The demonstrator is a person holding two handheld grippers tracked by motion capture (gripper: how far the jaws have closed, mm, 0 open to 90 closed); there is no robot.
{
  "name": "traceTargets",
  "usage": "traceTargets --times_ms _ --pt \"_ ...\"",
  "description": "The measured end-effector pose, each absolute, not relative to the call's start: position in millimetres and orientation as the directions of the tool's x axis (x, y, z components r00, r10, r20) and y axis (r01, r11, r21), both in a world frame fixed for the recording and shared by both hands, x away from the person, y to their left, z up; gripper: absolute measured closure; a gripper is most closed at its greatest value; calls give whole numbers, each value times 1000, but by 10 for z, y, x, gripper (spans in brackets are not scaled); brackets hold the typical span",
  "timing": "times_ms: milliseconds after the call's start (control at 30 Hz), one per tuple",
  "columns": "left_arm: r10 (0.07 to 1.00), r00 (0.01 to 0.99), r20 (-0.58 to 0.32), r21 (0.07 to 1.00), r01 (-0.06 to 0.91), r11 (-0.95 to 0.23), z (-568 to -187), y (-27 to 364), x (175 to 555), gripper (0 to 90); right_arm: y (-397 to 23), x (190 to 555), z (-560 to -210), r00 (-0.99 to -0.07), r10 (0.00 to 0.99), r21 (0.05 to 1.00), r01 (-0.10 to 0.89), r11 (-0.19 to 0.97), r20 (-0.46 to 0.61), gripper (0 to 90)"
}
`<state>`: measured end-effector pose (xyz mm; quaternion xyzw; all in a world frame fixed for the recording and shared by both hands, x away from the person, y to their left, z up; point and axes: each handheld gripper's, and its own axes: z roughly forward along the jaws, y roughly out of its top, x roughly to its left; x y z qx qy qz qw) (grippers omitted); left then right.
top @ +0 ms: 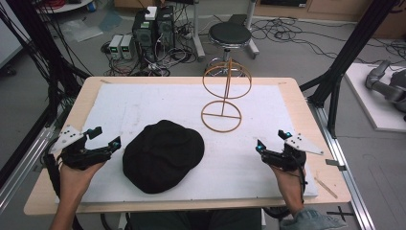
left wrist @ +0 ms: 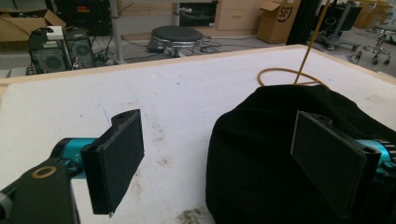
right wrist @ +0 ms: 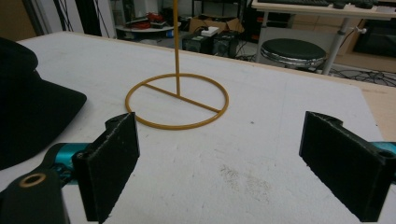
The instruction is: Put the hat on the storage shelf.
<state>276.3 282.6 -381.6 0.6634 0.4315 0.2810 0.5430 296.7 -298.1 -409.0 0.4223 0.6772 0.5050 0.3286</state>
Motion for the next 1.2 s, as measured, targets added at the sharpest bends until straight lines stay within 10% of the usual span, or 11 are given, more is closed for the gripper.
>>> traceTargets --times_ms 1200 --pt "770 634 -71 972 216 -88 -3840 2364 2769 175 -2975 2940 -4077 -440 898 960 242 140 -20 119"
